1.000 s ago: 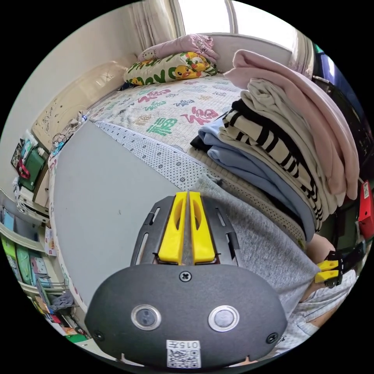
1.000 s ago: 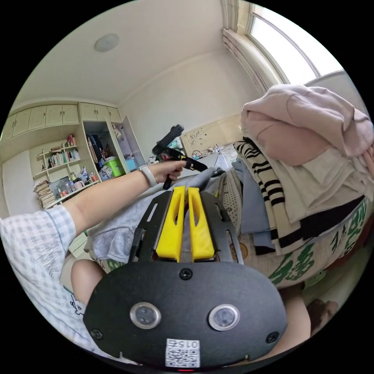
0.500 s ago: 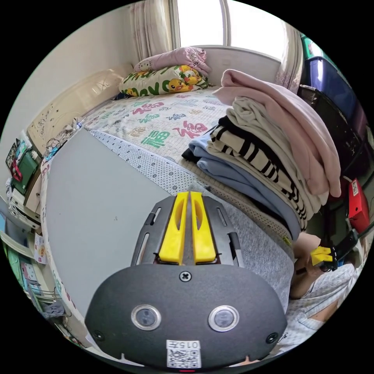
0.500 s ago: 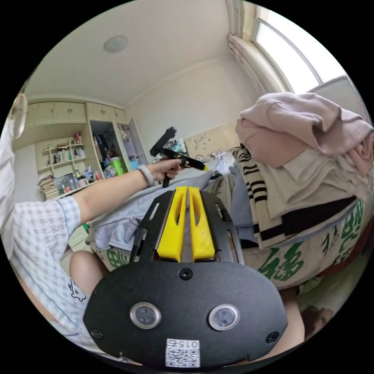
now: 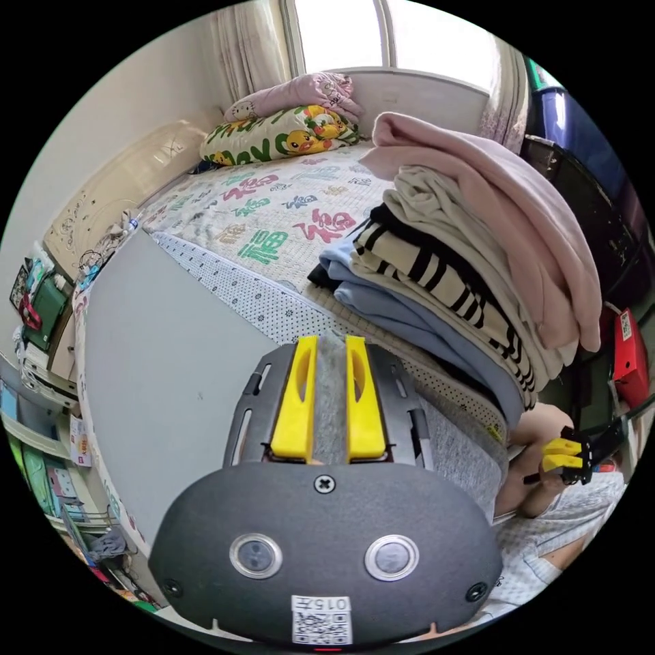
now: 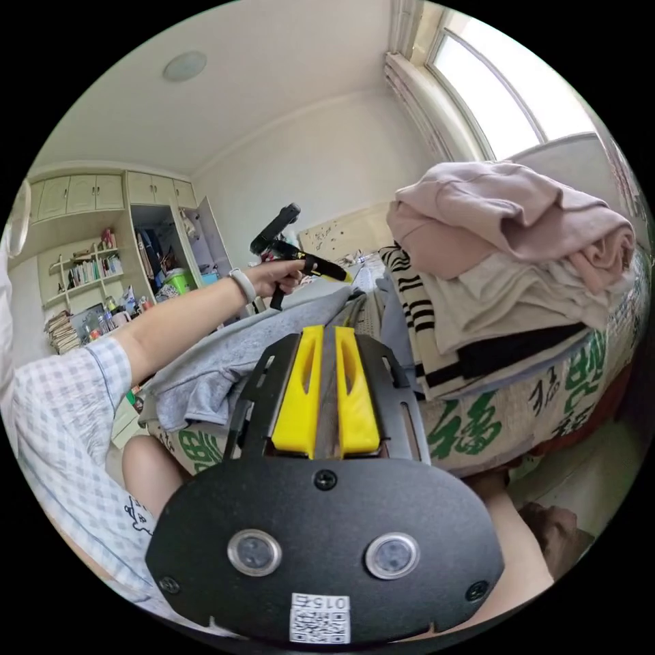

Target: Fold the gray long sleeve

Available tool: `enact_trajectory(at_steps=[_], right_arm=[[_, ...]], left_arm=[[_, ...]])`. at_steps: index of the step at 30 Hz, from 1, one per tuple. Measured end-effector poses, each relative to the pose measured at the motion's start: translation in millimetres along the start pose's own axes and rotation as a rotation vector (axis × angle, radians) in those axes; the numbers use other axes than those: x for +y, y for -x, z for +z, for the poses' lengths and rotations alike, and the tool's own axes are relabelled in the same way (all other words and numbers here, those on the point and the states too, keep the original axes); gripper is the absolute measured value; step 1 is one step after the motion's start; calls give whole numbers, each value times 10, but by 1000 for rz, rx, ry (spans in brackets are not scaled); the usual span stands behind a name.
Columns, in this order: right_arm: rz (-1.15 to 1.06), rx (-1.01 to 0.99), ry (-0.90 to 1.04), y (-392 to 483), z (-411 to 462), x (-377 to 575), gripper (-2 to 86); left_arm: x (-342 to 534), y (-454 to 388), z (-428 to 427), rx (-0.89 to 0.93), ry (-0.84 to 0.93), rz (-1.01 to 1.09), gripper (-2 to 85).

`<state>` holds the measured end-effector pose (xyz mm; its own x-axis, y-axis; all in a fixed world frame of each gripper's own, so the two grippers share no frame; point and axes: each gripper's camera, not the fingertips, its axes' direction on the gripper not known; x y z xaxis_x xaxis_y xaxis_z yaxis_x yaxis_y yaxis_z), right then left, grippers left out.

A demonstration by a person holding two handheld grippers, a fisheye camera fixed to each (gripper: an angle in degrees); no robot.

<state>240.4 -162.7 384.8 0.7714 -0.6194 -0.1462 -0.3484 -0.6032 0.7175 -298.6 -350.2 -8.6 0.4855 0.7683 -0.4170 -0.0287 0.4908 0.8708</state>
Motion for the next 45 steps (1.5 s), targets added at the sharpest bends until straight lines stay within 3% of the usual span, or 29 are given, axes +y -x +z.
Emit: enact_trajectory(at_steps=[4, 10, 20, 23, 30, 37, 41, 45], right_arm=[[28, 38, 126, -13, 69, 335, 110], [42, -88, 243, 18, 353, 539, 110], [127, -185, 187, -88, 313, 807, 25], [118, -163, 106, -52, 127, 810, 14], [11, -55, -17, 225, -315, 464, 2], [-201, 89, -220, 1124, -756, 50, 5], [-361, -75, -176, 1806, -636, 121, 8], [-480, -405, -71, 2549, -265, 324, 10]], left_arm=[[-93, -184, 47, 91, -5, -29, 98], [-56, -421, 421, 30, 97, -70, 108], [193, -1415, 692, -151, 203, 79, 47], [379, -1612, 522, -183, 130, 45, 33], [1167, -1805, -611, -118, -224, -112, 16], [2690, -1607, -1747, 190, -613, -234, 13], [3893, -1394, -1969, 235, -688, -258, 13], [5795, -1016, -1949, 340, -807, -350, 15]])
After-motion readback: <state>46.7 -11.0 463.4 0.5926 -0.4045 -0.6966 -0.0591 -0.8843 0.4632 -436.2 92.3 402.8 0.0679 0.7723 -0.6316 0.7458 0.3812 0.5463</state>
